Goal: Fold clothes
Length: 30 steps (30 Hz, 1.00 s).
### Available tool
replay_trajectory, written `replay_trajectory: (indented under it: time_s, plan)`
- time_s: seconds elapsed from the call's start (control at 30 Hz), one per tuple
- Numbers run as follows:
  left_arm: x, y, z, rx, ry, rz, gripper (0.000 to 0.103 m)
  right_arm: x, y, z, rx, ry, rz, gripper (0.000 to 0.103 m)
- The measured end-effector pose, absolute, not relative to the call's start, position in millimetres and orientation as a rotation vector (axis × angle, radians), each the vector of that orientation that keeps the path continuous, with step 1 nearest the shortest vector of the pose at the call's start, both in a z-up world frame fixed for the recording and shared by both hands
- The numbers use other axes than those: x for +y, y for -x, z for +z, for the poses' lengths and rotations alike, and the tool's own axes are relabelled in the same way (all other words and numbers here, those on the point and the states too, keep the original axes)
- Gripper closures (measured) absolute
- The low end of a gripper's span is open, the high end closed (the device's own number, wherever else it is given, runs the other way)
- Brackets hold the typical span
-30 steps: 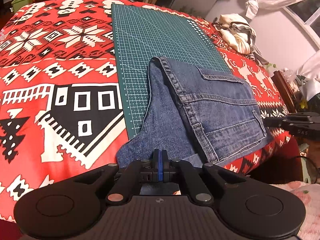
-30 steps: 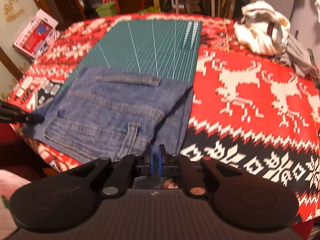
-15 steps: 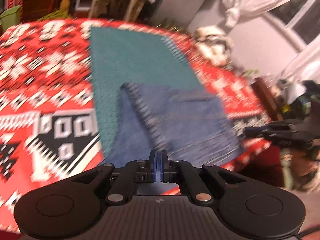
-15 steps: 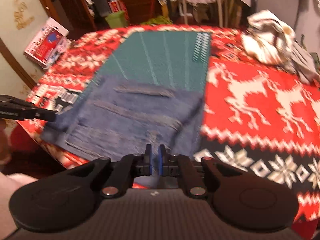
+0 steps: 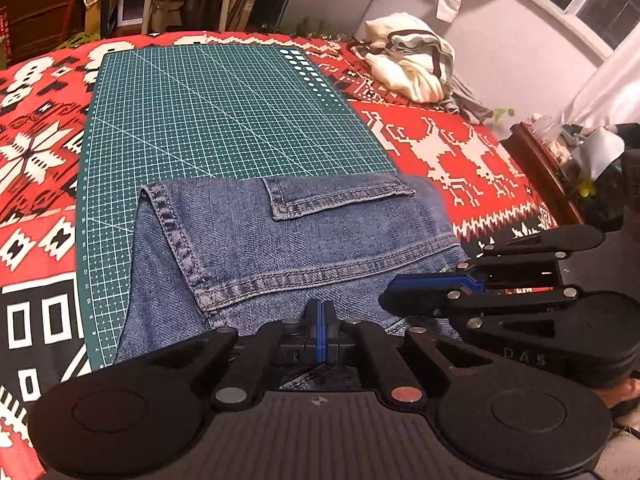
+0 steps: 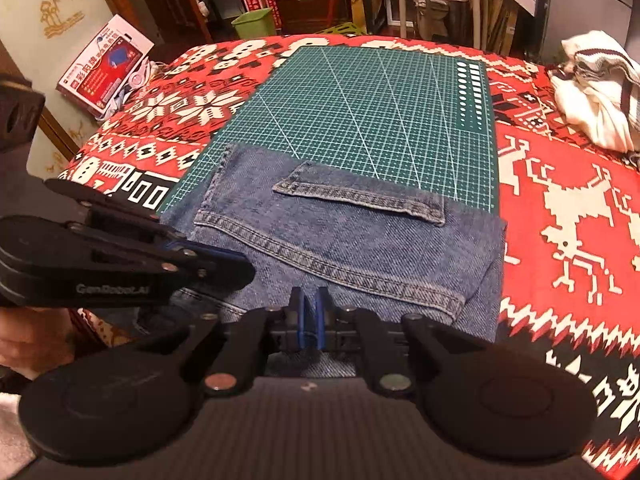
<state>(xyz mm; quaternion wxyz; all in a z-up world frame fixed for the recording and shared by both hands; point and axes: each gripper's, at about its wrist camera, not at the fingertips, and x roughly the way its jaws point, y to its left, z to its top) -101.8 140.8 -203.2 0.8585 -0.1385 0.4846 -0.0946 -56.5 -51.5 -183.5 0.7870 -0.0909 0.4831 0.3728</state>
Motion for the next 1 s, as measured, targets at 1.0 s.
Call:
replay_trajectory:
  time_s: [1.0]
  plan:
    - [141,102,-202,1.025,0.281,-0.2,0.101,-48,22,-194,0.998,0.163,0.699,0.102]
